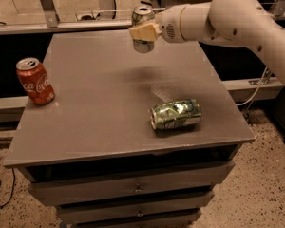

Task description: Move 7up can near green can

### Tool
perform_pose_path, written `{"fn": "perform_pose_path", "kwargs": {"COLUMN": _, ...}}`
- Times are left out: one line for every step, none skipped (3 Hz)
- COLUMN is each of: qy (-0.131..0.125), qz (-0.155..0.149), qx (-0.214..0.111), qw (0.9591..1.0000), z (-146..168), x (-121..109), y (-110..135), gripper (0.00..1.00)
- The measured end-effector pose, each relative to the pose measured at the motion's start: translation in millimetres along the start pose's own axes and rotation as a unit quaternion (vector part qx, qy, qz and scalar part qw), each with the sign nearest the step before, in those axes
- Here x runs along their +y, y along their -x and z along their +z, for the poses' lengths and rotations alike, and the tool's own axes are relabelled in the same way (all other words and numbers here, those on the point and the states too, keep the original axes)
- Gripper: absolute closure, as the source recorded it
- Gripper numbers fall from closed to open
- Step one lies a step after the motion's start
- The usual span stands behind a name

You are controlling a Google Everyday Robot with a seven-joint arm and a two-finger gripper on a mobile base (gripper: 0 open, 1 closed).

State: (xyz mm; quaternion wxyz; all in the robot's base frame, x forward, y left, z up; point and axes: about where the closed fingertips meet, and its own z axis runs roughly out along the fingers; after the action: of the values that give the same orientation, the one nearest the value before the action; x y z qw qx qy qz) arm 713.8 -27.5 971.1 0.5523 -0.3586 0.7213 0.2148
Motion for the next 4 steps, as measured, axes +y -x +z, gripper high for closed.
{"fn": "perform_pose_path", "kwargs": {"qy": 0.006, "qz": -0.003, "qx": 0.005, "qw": 1.0, "z": -31, "x": 27, "y": -5, "gripper": 1.0}}
{"fn": "perform_pose_path", "kwargs": {"qy": 0.008, "qz": -0.005, "qx": 0.02, "qw": 0.9997, "z": -58, "x": 50, "y": -18, "gripper": 1.0}}
{"fn": "perform_pose_path", "kwargs": {"qy": -0.001, "qz": -0.009, "qx": 0.037, "qw": 0.9993, "z": -76, "x": 53, "y": -31, "gripper": 1.0}}
{"fn": "perform_pose_path", "kwargs": {"qy": -0.004, "qz": 0.0, "qx": 0.051, "qw": 0.9987, "z": -90, "x": 50, "y": -54, "gripper": 1.0}}
